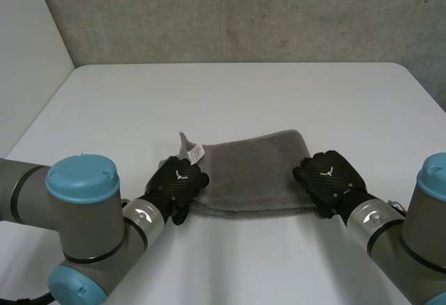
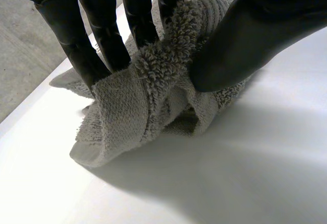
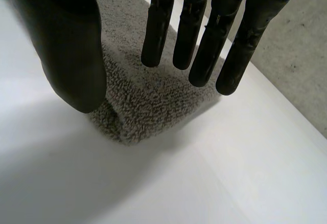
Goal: Fold the towel.
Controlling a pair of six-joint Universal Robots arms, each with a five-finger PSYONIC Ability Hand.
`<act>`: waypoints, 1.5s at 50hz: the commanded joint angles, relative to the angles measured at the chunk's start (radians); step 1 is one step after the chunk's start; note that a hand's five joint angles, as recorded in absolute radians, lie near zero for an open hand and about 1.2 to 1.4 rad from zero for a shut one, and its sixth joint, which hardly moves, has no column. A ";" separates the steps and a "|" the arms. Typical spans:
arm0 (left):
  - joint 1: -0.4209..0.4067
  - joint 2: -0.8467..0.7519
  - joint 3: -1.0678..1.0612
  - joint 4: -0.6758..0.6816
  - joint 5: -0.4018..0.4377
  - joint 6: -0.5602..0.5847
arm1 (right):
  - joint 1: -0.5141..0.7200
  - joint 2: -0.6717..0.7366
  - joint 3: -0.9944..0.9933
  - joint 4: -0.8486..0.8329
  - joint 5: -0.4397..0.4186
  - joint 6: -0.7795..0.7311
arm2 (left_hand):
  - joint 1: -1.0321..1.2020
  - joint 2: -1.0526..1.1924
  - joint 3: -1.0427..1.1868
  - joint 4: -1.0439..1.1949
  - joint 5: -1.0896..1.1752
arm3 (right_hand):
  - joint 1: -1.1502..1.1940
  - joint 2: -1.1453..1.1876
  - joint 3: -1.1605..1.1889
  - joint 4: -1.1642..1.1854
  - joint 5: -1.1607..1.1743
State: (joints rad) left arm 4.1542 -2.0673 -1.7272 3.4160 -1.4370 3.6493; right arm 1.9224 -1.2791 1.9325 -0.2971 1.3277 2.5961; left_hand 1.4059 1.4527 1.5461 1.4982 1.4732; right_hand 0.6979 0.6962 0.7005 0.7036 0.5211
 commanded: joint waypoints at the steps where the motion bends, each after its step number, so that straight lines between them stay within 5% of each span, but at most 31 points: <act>1: 0.003 -0.001 0.003 0.000 0.000 0.000 | 0.006 0.027 -0.006 -0.048 -0.001 -0.004 | -0.108 -0.155 -0.249 -0.201 -0.350 | -0.032 -0.030 -0.034 -0.037 -0.029; 7: 0.011 0.001 0.000 0.002 0.000 0.000 | 0.007 0.066 -0.009 -0.050 -0.001 -0.008 | -0.557 -0.604 -0.697 -0.649 -0.799 | 0.001 0.002 -0.002 -0.005 0.003; 11: 0.011 0.007 0.001 -0.001 -0.005 0.000 | 0.009 0.086 -0.015 -0.050 0.016 -0.014 | -0.632 -0.678 -0.772 -0.724 -0.874 | 0.100 0.102 0.098 0.095 0.103; 13: 0.009 0.013 0.001 -0.004 -0.008 0.000 | 0.004 0.093 -0.017 -0.050 0.019 -0.016 | -0.664 -0.711 -0.804 -0.756 -0.906 | 0.215 0.217 0.212 0.209 0.217; 15: 0.009 0.039 -0.002 -0.007 -0.011 0.000 | -0.003 0.093 -0.017 -0.042 0.030 -0.017 | -0.734 -0.781 -0.874 -0.826 -0.976 | 0.682 0.684 0.680 0.677 0.684; 23: 0.053 0.179 -0.025 -0.011 -0.011 -0.014 | -0.017 0.005 0.003 0.015 0.133 -0.080 | -0.948 -0.995 -1.089 -1.041 -1.190 | 0.698 0.700 0.696 0.693 0.701; 35: 0.090 0.303 -0.014 -0.009 -0.008 -0.058 | 0.003 -0.045 -0.087 0.073 0.160 -0.272 | -1.163 -1.210 -1.303 -1.255 -1.405 | 0.698 0.700 0.696 0.693 0.701; 43: 0.106 0.302 0.034 -0.009 -0.013 -0.127 | 0.230 -0.016 -0.279 0.069 0.157 -0.314 | -1.166 -1.213 -1.306 -1.258 -1.408 | 0.698 0.700 0.696 0.693 0.701; 50: 0.119 0.276 0.090 -0.006 -0.016 -0.259 | 0.482 0.209 -0.435 0.082 0.084 -0.390 | -1.166 -1.213 -1.306 -1.258 -1.408 | 0.698 0.700 0.696 0.693 0.701; 57: 0.130 0.254 0.110 -0.007 -0.016 -0.296 | 0.526 0.329 -0.469 0.133 0.053 -0.418 | -1.166 -1.213 -1.306 -1.258 -1.408 | 0.698 0.700 0.696 0.693 0.701; 62: 0.130 0.245 0.109 -0.007 -0.016 -0.298 | 0.523 0.288 -0.434 0.118 0.042 -0.360 | -1.166 -1.213 -1.306 -1.258 -1.408 | 0.698 0.700 0.696 0.693 0.701; 63: 0.130 0.240 0.109 -0.007 -0.016 -0.298 | 0.514 0.240 -0.416 0.109 0.042 -0.317 | -1.166 -1.213 -1.306 -1.258 -1.408 | 0.624 0.626 0.621 0.618 0.626; 64: 0.130 0.236 0.110 -0.007 -0.016 -0.298 | 0.495 0.189 -0.397 0.102 0.042 -0.266 | -1.166 -1.213 -1.306 -1.258 -1.408 | 0.146 0.148 0.144 0.141 0.149; 65: 0.130 0.236 0.110 -0.007 -0.016 -0.298 | 0.495 0.188 -0.397 0.102 0.042 -0.266 | -1.166 -1.213 -1.306 -1.258 -1.408 | 0.142 0.143 0.139 0.136 0.144; 66: 0.130 0.228 0.112 -0.007 -0.016 -0.298 | 0.469 0.149 -0.382 0.099 0.042 -0.211 | -1.166 -1.213 -1.306 -1.258 -1.408 | -0.469 -0.467 -0.471 -0.474 -0.466; 75: 0.103 0.164 0.146 -0.007 -0.016 -0.302 | 0.281 0.008 -0.323 0.134 0.042 0.148 | -1.160 -1.207 -1.300 -1.252 -1.402 | -0.523 -0.522 -0.526 -0.529 -0.521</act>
State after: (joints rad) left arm 4.2789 -1.8594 -1.6029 3.4087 -1.4526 3.3498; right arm 2.3343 -1.1794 1.5669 -0.1863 1.3732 2.5182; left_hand 0.3313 0.3221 0.3127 0.3303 0.2901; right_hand 0.2357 0.2416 0.2396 0.2525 0.0585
